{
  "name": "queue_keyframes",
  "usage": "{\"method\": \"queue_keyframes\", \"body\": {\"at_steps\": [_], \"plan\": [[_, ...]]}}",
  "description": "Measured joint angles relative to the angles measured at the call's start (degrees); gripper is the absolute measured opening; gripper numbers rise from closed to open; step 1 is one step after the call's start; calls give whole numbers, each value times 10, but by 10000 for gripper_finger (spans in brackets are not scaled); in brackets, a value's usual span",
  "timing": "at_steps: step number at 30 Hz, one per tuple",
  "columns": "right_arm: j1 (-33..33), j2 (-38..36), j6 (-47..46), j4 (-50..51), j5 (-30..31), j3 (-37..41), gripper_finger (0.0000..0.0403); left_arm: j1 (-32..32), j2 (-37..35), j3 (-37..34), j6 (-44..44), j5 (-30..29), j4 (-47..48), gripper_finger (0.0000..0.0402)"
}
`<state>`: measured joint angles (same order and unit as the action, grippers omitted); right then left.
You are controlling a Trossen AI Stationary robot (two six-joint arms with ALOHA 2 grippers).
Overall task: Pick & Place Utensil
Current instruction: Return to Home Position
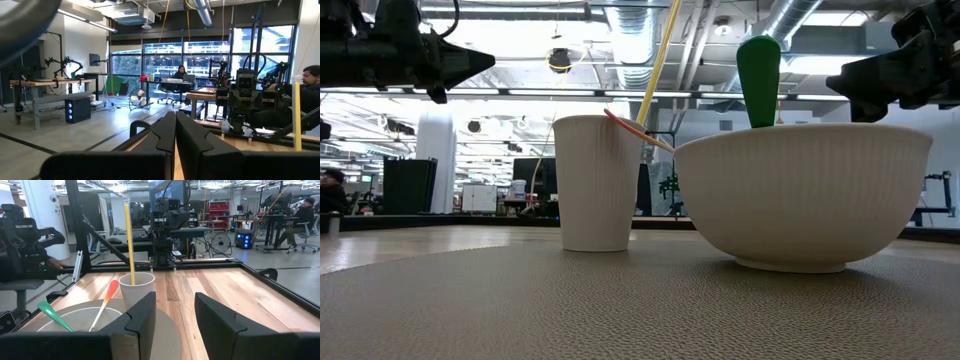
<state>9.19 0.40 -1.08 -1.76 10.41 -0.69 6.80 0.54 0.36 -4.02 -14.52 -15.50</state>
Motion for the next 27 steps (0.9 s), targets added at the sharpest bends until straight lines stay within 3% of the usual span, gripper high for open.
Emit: {"method": "queue_keyframes", "body": {"at_steps": [10, 27], "plan": [[0, 0, 0, 0, 0, 0, 130, 0, 0, 0, 0, 0, 0, 11], [0, 0, 0, 0, 0, 0, 130, 0, 85, 0, 0, 0, -4, 11]]}}
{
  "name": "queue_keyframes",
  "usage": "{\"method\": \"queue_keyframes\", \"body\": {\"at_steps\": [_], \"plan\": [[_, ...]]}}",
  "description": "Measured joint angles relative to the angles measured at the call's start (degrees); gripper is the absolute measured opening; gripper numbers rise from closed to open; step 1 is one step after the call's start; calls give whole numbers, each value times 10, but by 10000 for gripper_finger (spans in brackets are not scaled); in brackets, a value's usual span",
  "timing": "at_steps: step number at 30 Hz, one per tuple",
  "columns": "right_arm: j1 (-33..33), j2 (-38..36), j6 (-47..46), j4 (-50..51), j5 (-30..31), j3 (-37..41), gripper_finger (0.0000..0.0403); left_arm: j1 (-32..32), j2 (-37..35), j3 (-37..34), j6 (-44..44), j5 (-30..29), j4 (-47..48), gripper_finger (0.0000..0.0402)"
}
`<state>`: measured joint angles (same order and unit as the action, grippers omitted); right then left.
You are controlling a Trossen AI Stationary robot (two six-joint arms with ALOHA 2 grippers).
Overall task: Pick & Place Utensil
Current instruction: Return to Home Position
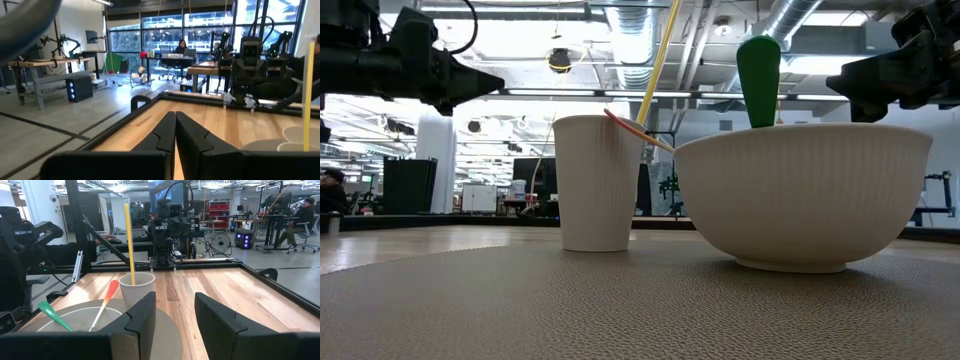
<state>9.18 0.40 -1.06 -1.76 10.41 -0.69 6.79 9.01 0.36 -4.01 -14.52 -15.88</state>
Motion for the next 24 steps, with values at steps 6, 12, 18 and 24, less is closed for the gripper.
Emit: {"method": "queue_keyframes", "body": {"at_steps": [6, 12, 18, 24], "plan": [[0, 0, 0, 0, 0, 0, 130, 0, 25, 0, 0, 0, 0, 11], [0, 0, 0, 0, 0, 0, 130, 0, 33, 0, 0, -3, -16, 11], [0, 0, 0, 0, 0, 0, 130, 0, 33, 0, 0, -4, -14, 11], [0, 0, 0, 0, 0, 0, 130, 0, 33, 0, 0, -4, -14, 11]]}}
